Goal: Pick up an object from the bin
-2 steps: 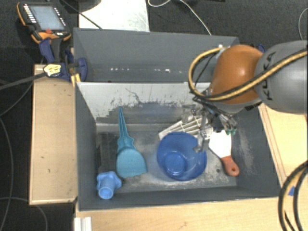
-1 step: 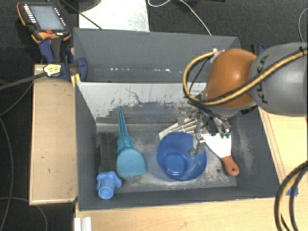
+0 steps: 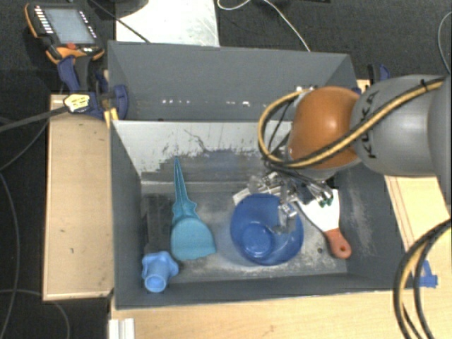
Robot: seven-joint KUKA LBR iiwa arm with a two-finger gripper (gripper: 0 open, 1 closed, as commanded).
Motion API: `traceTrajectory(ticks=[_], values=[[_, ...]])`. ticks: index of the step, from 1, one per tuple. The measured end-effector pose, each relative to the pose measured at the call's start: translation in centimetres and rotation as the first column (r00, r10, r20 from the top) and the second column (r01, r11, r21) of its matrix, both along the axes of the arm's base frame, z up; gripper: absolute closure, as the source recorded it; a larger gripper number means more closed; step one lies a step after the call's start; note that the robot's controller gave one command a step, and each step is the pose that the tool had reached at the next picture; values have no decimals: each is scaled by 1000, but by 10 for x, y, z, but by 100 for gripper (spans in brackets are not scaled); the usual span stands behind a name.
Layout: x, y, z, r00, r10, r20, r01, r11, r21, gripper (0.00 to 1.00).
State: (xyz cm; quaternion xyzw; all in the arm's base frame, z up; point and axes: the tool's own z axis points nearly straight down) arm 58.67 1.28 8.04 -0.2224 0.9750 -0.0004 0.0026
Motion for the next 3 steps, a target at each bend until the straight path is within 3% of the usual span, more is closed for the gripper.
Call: traceTrajectory(ticks=[1,3], values=[[-13,21,0,981,194,-3,-194,981,1,0],[-13,20,-1,980,201,-1,-201,980,2,0]])
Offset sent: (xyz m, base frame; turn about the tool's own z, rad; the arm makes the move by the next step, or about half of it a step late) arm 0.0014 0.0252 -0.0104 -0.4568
